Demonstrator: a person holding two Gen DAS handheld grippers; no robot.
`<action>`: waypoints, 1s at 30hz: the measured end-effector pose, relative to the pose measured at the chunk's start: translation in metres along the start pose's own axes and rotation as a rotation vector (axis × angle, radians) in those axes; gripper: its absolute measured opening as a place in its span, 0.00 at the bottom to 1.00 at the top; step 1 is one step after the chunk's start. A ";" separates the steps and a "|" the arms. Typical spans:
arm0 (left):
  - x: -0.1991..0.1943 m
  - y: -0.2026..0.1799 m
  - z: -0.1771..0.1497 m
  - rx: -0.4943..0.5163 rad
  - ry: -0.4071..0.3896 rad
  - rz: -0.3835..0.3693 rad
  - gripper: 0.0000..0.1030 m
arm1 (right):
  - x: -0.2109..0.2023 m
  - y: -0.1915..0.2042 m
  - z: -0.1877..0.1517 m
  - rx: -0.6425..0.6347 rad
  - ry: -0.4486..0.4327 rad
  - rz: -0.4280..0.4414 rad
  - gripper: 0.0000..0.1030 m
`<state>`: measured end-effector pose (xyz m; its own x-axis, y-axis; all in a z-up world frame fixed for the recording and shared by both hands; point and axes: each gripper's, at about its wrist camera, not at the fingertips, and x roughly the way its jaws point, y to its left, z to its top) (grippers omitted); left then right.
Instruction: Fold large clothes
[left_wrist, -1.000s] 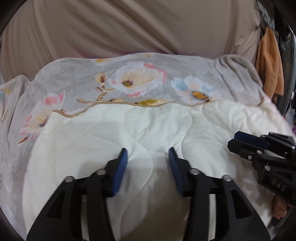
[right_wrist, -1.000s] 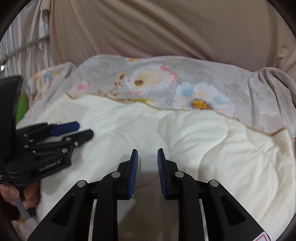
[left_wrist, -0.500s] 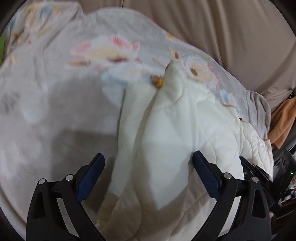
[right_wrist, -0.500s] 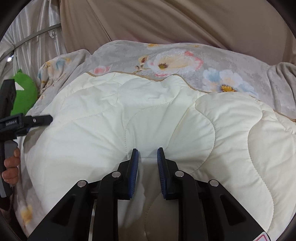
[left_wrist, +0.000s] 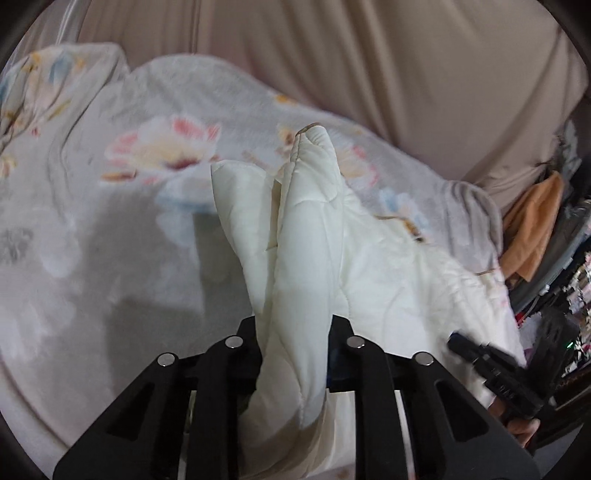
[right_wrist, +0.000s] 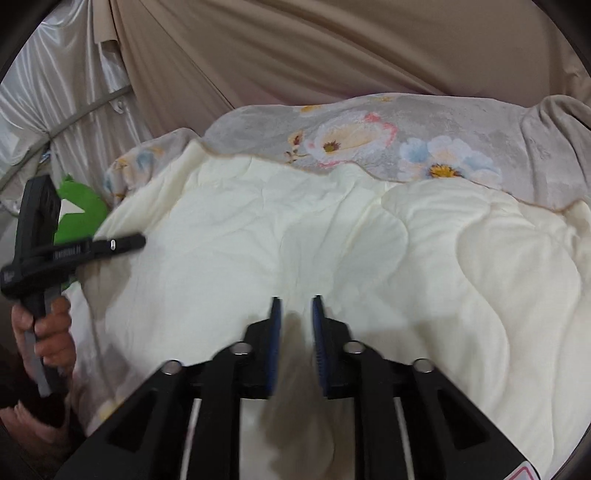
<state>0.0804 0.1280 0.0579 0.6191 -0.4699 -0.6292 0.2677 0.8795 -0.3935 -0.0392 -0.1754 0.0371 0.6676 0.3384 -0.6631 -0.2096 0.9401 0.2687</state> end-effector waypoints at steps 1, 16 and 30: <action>-0.011 -0.011 0.002 0.021 -0.022 -0.016 0.17 | -0.005 0.001 -0.008 0.003 0.012 0.003 0.04; 0.008 -0.284 -0.026 0.503 -0.026 -0.252 0.16 | -0.027 -0.045 -0.065 0.296 -0.005 0.212 0.00; 0.139 -0.369 -0.122 0.696 0.095 -0.111 0.26 | -0.175 -0.147 -0.134 0.531 -0.259 -0.058 0.10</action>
<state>-0.0224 -0.2706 0.0339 0.5023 -0.5357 -0.6787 0.7544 0.6552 0.0412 -0.2206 -0.3675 0.0200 0.8339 0.2037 -0.5130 0.1740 0.7850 0.5946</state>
